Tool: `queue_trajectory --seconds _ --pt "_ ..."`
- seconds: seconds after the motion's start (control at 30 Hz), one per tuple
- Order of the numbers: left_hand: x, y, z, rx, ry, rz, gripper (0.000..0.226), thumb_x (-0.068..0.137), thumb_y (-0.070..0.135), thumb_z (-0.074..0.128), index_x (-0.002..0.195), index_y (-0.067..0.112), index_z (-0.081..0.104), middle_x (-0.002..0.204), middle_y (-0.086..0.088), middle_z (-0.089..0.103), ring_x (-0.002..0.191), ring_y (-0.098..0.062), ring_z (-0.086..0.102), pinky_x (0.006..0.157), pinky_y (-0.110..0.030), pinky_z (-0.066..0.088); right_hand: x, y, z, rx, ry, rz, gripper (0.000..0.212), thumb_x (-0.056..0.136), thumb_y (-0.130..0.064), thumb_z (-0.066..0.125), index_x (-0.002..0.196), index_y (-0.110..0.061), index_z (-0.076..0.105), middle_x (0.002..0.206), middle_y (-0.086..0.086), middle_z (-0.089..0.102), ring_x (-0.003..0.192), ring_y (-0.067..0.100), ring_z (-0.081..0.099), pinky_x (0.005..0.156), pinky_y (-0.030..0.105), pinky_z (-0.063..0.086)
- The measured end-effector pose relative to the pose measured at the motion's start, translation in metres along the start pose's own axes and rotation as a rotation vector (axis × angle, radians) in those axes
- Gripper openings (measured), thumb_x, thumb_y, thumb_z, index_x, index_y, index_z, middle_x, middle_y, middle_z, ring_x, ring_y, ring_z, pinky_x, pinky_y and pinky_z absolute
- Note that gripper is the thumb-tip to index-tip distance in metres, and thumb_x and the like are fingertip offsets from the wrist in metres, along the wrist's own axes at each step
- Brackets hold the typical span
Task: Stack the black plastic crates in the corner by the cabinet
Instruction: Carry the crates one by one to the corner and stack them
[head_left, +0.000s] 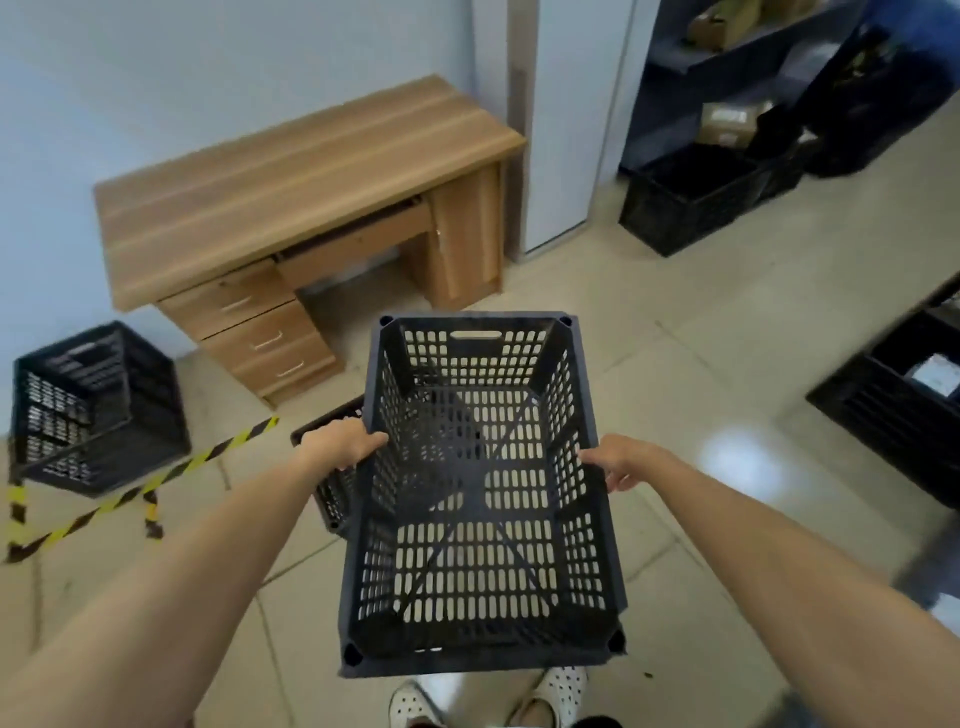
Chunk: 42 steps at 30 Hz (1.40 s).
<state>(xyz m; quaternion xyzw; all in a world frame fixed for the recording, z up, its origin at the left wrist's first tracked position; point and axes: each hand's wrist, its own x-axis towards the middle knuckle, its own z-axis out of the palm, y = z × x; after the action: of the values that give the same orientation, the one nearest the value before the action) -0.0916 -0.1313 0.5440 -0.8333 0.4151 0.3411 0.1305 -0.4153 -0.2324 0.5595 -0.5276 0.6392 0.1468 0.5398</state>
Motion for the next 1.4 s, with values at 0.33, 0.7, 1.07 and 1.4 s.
queue_trajectory --seconds 0.33,0.7,1.07,1.4 --pt "-0.053 -0.186 0.035 -0.294 0.099 -0.306 0.034 0.103 0.028 0.041 0.106 -0.001 0.058 0.100 -0.016 0.063 0.090 -0.029 0.060 0.079 -0.033 0.047 0.007 -0.104 0.142 -0.436 -0.108 -0.122 0.040 0.101 -0.031 0.043 0.127 0.000 0.049 0.087 0.008 0.060 0.062 0.015 0.057 0.046 0.023 0.043" --pt "-0.108 -0.386 0.087 -0.288 0.137 -0.527 0.026 0.099 0.028 0.049 0.103 0.006 0.062 0.099 -0.009 0.063 0.094 -0.026 0.062 0.073 -0.029 0.045 -0.018 -0.203 0.330 -0.577 -0.232 -0.198 0.025 0.100 -0.027 0.049 0.110 -0.005 0.043 0.091 0.011 0.062 0.072 0.021 0.063 0.050 0.028 0.053" --pt "-0.125 -0.508 0.114 -0.379 0.179 -0.725 0.032 0.099 0.035 0.050 0.114 0.007 0.049 0.092 -0.003 0.057 0.089 -0.020 0.059 0.081 -0.032 0.051 -0.003 -0.273 0.454 -0.713 -0.468 -0.152 0.014 0.096 -0.006 0.050 0.085 -0.002 0.057 0.088 0.011 0.068 0.083 0.024 0.070 0.071 0.028 0.059" --pt "-0.086 -0.604 0.039 -0.397 0.241 -0.837 0.035 0.097 0.039 0.052 0.115 0.009 0.049 0.100 -0.006 0.063 0.096 -0.025 0.064 0.086 -0.036 0.055 0.051 -0.413 0.531 -0.911 -0.511 -0.323 0.039 0.095 -0.016 0.048 0.129 0.003 0.053 0.128 0.016 0.061 0.121 0.032 0.059 0.104 0.044 0.047"
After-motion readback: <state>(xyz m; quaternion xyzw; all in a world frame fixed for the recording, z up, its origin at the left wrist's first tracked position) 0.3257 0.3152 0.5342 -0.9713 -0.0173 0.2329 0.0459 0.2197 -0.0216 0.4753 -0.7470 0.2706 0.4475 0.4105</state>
